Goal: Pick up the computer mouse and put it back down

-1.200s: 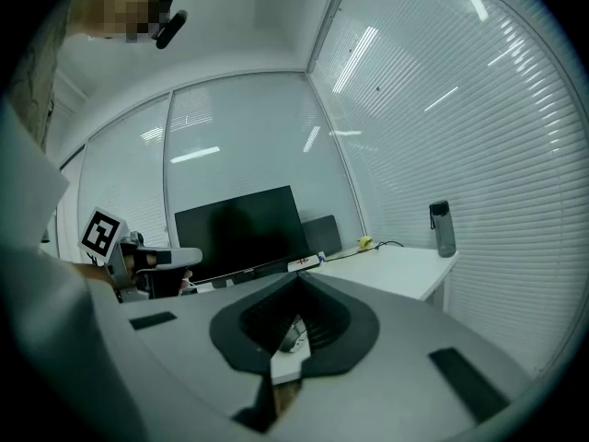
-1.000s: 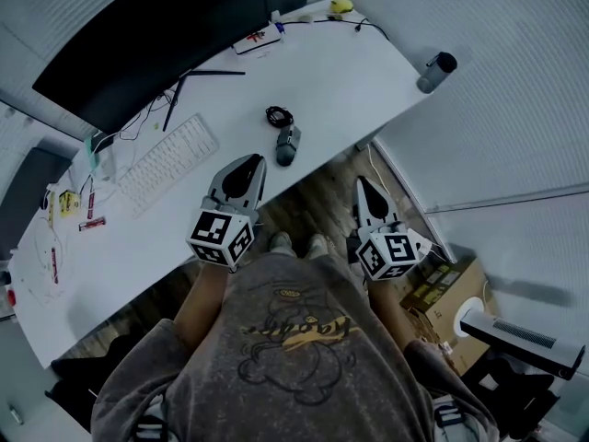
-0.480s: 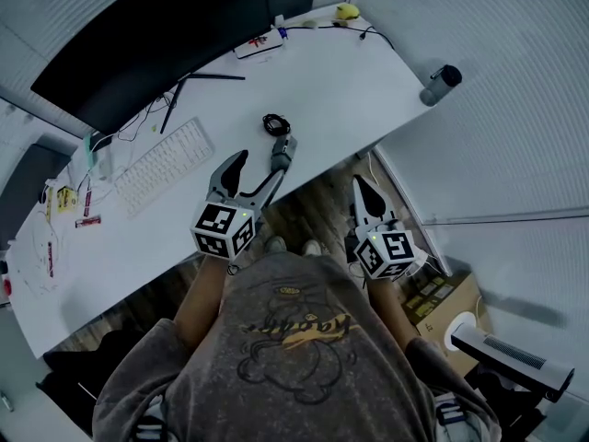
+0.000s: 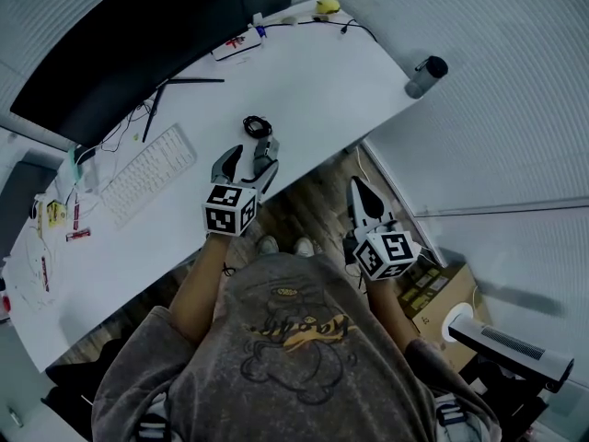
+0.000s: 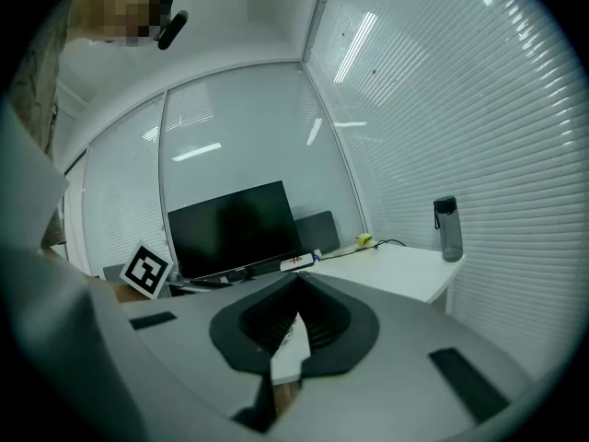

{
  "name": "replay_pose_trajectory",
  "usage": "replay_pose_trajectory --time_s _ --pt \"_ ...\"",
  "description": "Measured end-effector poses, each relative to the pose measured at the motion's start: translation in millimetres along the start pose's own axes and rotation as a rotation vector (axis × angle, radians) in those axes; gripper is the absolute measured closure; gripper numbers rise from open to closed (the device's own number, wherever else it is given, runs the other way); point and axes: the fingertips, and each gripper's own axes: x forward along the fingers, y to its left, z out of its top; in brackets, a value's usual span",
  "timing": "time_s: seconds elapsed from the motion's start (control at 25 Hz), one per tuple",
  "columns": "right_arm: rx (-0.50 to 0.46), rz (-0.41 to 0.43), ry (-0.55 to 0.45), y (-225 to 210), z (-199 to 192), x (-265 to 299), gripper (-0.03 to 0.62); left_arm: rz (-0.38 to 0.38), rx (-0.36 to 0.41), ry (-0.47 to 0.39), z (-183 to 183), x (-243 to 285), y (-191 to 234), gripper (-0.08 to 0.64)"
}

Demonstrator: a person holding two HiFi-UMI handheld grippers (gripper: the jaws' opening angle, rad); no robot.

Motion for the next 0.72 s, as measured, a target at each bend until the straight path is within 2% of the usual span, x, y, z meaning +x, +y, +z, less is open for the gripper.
replay_pose_trajectory --time_s 0.24,0.52,0.72 --pt "0.016 -0.030 0.010 -13.1 -2.2 -7.5 0.584 0.062 0.014 0.073 -33.5 39.6 18.3 0.212" --pt "0.030 -0.066 0.019 -25.7 -4.7 -16.1 0.584 0.084 0.028 0.221 -92.0 81.9 30.9 0.209" --pt "0.036 -0.088 0.035 -34.6 -9.0 -22.7 0.584 0.097 0.021 0.279 -113.6 99.6 36.7 0.207"
